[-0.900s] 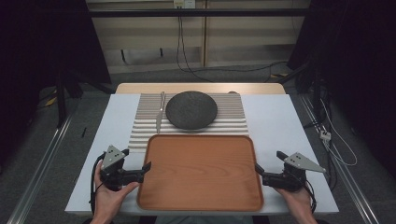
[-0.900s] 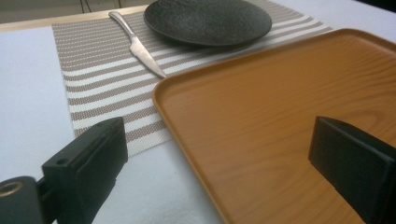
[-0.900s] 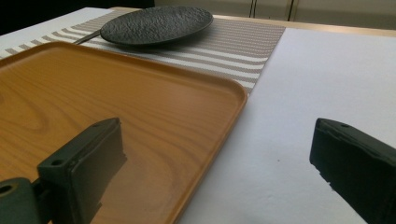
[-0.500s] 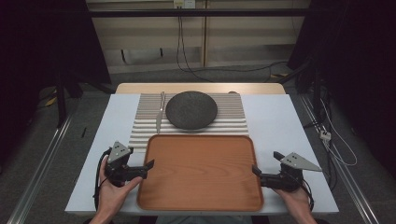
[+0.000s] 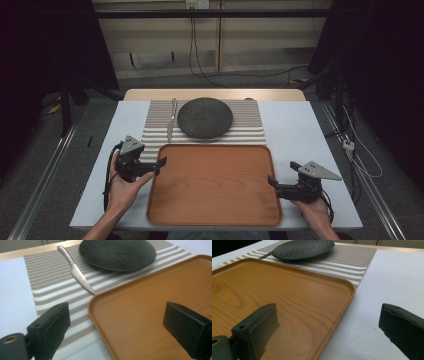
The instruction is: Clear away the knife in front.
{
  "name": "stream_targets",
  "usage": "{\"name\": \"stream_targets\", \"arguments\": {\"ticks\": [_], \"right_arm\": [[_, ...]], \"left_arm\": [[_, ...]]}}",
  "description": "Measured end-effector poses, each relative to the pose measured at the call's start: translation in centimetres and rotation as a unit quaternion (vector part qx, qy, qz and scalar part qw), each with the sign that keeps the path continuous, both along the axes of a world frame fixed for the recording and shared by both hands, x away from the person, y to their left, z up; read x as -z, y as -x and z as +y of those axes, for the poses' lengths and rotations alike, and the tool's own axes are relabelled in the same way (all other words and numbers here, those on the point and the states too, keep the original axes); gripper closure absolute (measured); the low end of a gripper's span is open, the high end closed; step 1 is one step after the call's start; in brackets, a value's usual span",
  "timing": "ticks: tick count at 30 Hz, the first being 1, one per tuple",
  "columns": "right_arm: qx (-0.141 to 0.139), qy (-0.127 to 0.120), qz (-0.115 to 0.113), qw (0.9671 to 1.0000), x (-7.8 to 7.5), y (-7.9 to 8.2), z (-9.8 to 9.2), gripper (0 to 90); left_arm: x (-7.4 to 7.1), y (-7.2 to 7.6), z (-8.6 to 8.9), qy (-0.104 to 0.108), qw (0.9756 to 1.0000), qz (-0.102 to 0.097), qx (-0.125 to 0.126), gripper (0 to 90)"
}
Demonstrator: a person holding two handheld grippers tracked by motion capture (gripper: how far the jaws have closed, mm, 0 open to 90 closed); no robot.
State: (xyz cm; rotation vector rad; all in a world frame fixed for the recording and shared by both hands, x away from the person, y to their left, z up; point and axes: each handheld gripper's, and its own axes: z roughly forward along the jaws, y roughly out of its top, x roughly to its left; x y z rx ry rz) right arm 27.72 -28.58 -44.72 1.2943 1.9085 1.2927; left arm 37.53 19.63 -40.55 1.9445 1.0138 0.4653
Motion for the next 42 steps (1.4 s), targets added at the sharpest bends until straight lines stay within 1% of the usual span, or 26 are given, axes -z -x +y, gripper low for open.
{"name": "stream_targets", "arguments": {"ticks": [1, 2, 3, 4, 6, 7, 9, 11, 13, 15, 16, 17, 18, 19, 20, 21, 23, 26, 27, 28, 29, 31, 33, 37, 39, 42], "right_arm": [[-0.001, 0.0, 0.003, 1.0, 0.0, -0.1, 0.0, 2.1], [0.0, 0.001, 0.003, 1.0, 0.1, -0.1, 0.1, 2.1], [-0.001, 0.001, 0.002, 1.0, 0.1, -0.1, 0.1, 2.1], [-0.002, 0.001, 0.003, 1.0, 0.1, -0.1, 0.1, 2.1], [-0.002, 0.001, 0.002, 1.0, 0.1, -0.1, 0.1, 2.1], [-0.003, 0.001, 0.001, 1.0, 0.1, 0.0, 0.1, 2.1], [-0.005, 0.002, 0.001, 1.0, 0.0, 0.0, 0.1, 2.1], [-0.006, 0.001, 0.001, 1.0, 0.0, 0.0, 0.1, 2.1], [-0.007, 0.001, 0.001, 1.0, 0.0, 0.0, 0.3, 2.1], [-0.008, 0.002, 0.001, 1.0, 0.0, 0.0, 0.3, 2.1], [-0.008, 0.001, 0.002, 1.0, 0.0, -0.1, 0.4, 2.1], [-0.008, 0.002, 0.002, 1.0, 0.0, -0.1, 0.4, 2.1], [-0.008, 0.001, 0.002, 1.0, 0.0, -0.1, 0.4, 2.1], [-0.008, 0.002, 0.002, 1.0, 0.0, -0.1, 0.3, 2.1], [-0.008, 0.003, 0.002, 1.0, 0.1, -0.1, 0.3, 2.1], [-0.009, 0.004, 0.003, 0.9999, 0.1, -0.1, 0.3, 2.1], [-0.009, 0.005, 0.003, 0.9999, 0.1, -0.1, 0.4, 2.1], [-0.009, 0.004, 0.0, 0.9999, -0.1, 0.0, 0.5, 2.0], [-0.01, 0.004, 0.0, 0.9999, -0.1, 0.0, 0.5, 2.1], [-0.011, 0.005, -0.001, 0.9999, -0.1, 0.0, 0.6, 2.0], [-0.011, 0.006, -0.001, 0.9999, -0.2, 0.0, 0.6, 2.0], [-0.012, 0.005, -0.001, 0.9999, -0.2, 0.1, 0.7, 2.0], [-0.016, 0.009, -0.005, 0.9998, -0.3, 0.2, 0.9, 2.0], [-0.019, 0.01, -0.006, 0.9998, -0.3, 0.1, 1.2, 2.0], [-0.02, 0.011, -0.006, 0.9997, -0.3, 0.0, 1.1, 2.0], [-0.019, 0.009, -0.003, 0.9998, -0.1, -0.1, 1.0, 2.0]], "left_arm": [[0.0, 0.0, 0.0, 0.0, 1.0, 0.0, 0.0, 6.1], [0.0, -0.3, 0.0, -0.002, 1.0, -0.003, 0.003, 8.4], [0.2, -0.7, 0.0, -0.002, 1.0, -0.004, 0.0, 9.5], [0.3, -1.1, -0.1, -0.001, 1.0, 0.004, -0.004, 8.0], [0.5, -2.0, -0.3, -0.005, 0.9998, 0.018, -0.008, 6.9], [0.5, -2.4, -0.3, -0.005, 0.9998, 0.017, -0.009, 7.0], [0.4, -3.1, -0.5, -0.012, 0.9997, 0.017, -0.012, 7.3], [0.2, -3.7, -0.7, -0.01, 0.9997, 0.018, -0.012, 7.4], [0.1, -4.5, -0.9, -0.017, 0.9996, 0.021, -0.008, 8.3], [0.0, -5.2, -1.0, -0.012, 0.9996, 0.023, -0.012, 8.9], [-0.1, -5.6, -1.1, -0.01, 0.9995, 0.027, -0.015, 9.0], [-0.1, -6.3, -1.3, -0.009, 0.9995, 0.024, -0.021, 8.9], [-0.1, -6.3, -1.3, -0.009, 0.9995, 0.024, -0.021, 9.0], [-0.2, -6.6, -1.4, -0.015, 0.9995, 0.021, -0.019, 9.3], [-0.2, -7.5, -1.5, -0.022, 0.9992, 0.024, -0.021, 9.3], [-0.2, -7.5, -1.5, -0.022, 0.9992, 0.024, -0.021, 9.2], [-0.2, -8.3, -1.6, -0.023, 0.9991, 0.024, -0.026, 9.4], [-0.1, -9.4, -1.8, -0.026, 0.9986, 0.032, -0.033, 9.4], [-0.2, -9.7, -1.8, -0.021, 0.9987, 0.03, -0.036, 9.8], [-0.4, -10.2, -1.9, -0.022, 0.9984, 0.022, -0.048, 9.9], [-0.4, -10.2, -1.9, -0.022, 0.9984, 0.022, -0.048, 10.0], [-0.6, -10.8, -2.0, -0.035, 0.9978, 0.031, -0.047, 10.2], [-0.7, -11.5, -2.2, -0.049, 0.9971, 0.035, -0.047, 8.3], [-0.8, -12.7, -2.5, -0.055, 0.9968, 0.034, -0.047, 8.2], [-0.6, -13.5, -2.6, -0.055, 0.9968, 0.034, -0.048, 8.2], [-0.3, -14.6, -2.9, -0.059, 0.9961, 0.04, -0.052, 7.4]]}}
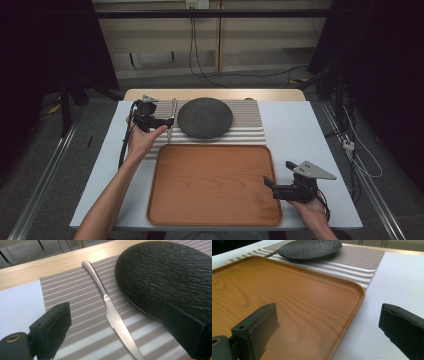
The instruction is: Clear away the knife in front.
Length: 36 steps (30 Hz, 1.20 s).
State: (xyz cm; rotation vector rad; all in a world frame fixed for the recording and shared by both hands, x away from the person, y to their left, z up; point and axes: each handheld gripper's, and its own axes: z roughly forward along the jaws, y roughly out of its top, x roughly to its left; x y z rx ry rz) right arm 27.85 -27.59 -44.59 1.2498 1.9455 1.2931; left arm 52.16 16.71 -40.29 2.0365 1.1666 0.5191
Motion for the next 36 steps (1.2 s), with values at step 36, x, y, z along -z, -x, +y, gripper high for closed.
{"name": "stream_targets", "arguments": {"ticks": [36], "right_arm": [[-0.004, -0.003, 0.007, 1.0, 0.2, 0.0, -0.1, 2.0]], "left_arm": [[4.6, -8.8, -1.9, -0.008, 0.9943, 0.08, -0.07, 41.0]]}}
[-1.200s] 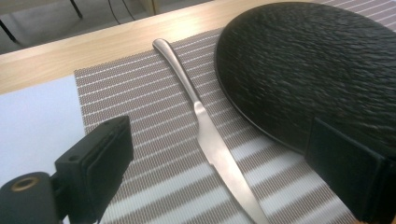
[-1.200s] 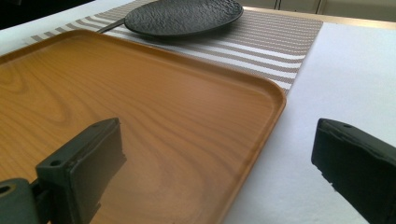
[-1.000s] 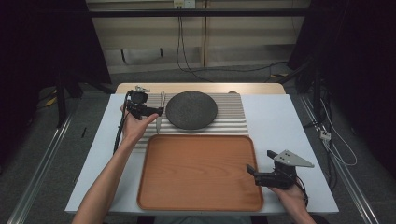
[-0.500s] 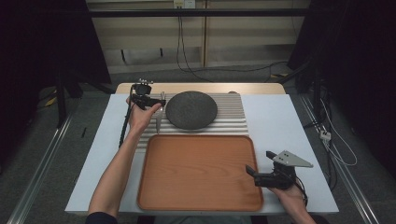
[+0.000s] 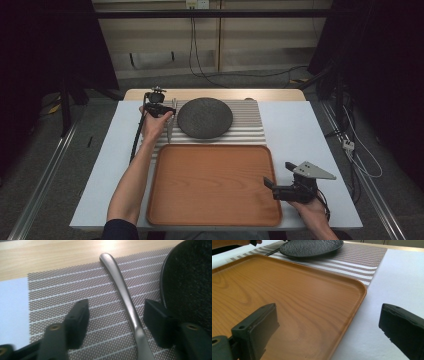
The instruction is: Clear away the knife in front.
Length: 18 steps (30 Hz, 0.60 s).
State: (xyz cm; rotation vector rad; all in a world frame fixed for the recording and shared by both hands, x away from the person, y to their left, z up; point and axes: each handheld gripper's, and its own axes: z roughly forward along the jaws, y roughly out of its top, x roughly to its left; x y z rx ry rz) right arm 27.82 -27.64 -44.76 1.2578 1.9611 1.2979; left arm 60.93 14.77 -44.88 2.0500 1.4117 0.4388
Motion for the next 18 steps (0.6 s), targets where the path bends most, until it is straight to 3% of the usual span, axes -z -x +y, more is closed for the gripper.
{"name": "stream_targets", "arguments": {"ticks": [5, 6, 9, 11, 13, 14, 18], "right_arm": [[-0.001, 0.0, -0.001, 1.0, 0.0, 0.0, -0.1, 2.0], [0.0, 0.0, 0.0, 1.0, 0.0, 0.0, -0.1, 2.0], [-0.001, 0.001, -0.001, 1.0, 0.0, 0.0, -0.1, 2.0], [0.001, 0.0, -0.002, 1.0, 0.0, 0.1, -0.2, 2.0], [0.002, -0.001, -0.001, 1.0, 0.0, 0.1, -0.2, 2.0], [0.003, -0.001, -0.002, 1.0, 0.0, 0.1, -0.3, 2.0], [0.003, -0.001, -0.002, 1.0, 0.0, 0.1, -0.3, 2.0]], "left_arm": [[0.4, -0.5, -0.6, -0.003, 1.0, 0.004, 0.004, 49.1], [0.4, -0.6, -0.7, -0.007, 0.9999, 0.004, 0.008, 55.4], [0.2, -0.7, -1.1, -0.013, 0.9998, 0.009, 0.014, 57.5], [0.2, -0.8, -1.3, -0.012, 0.9998, 0.011, 0.013, 65.7], [0.1, -0.9, -1.7, -0.017, 0.9996, 0.014, 0.016, 67.9], [0.1, -0.8, -1.8, -0.016, 0.9996, 0.016, 0.017, 75.4], [0.0, -0.8, -1.8, -0.017, 0.9994, 0.023, 0.019, 75.8]]}}
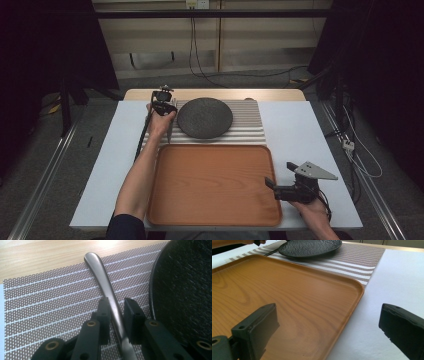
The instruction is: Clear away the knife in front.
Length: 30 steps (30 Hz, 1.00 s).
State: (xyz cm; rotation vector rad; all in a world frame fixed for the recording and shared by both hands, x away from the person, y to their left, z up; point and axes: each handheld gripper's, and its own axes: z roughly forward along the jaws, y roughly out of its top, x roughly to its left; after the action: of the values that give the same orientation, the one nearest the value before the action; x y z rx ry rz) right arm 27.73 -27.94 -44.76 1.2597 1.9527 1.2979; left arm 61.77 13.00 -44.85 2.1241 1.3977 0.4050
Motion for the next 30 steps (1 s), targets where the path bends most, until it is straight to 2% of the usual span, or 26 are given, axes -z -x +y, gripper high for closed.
{"name": "stream_targets", "arguments": {"ticks": [2, 4, 7, 8, 11, 14, 25, 30], "right_arm": [[-0.001, 0.0, -0.001, 1.0, 0.0, 0.0, 0.0, 2.0], [-0.002, 0.0, 0.0, 1.0, 0.0, 0.1, 0.0, 2.0], [-0.001, 0.001, 0.0, 1.0, 0.0, 0.1, 0.0, 2.0], [-0.001, 0.001, 0.0, 1.0, 0.0, 0.1, 0.0, 2.0], [-0.001, 0.002, 0.0, 1.0, 0.0, 0.1, 0.1, 2.0], [-0.001, 0.003, 0.001, 1.0, 0.0, 0.0, 0.1, 2.0], [-0.003, 0.007, -0.001, 1.0, 0.0, 0.1, 0.5, 2.0], [0.001, 0.005, 0.001, 1.0, 0.0, 0.1, 0.3, 2.0]], "left_arm": [[-0.1, 0.0, 0.2, 0.003, 1.0, 0.005, -0.004, 77.3], [-0.2, 0.1, 0.3, -0.003, 0.9999, 0.009, -0.005, 77.8], [-0.4, 0.3, 0.7, -0.013, 0.9996, 0.022, 0.012, 79.3], [-0.4, 0.4, 0.8, -0.012, 0.9996, 0.024, 0.011, 79.3], [-0.7, 0.8, 1.3, -0.011, 0.9988, 0.045, 0.015, 79.7], [-0.9, 1.6, 1.8, -0.015, 0.998, 0.055, 0.026, 79.7], [-0.9, 1.9, 1.8, -0.029, 0.9976, 0.053, 0.036, 77.9], [-0.8, 1.8, 2.1, -0.015, 0.9978, 0.057, 0.031, 77.9]]}}
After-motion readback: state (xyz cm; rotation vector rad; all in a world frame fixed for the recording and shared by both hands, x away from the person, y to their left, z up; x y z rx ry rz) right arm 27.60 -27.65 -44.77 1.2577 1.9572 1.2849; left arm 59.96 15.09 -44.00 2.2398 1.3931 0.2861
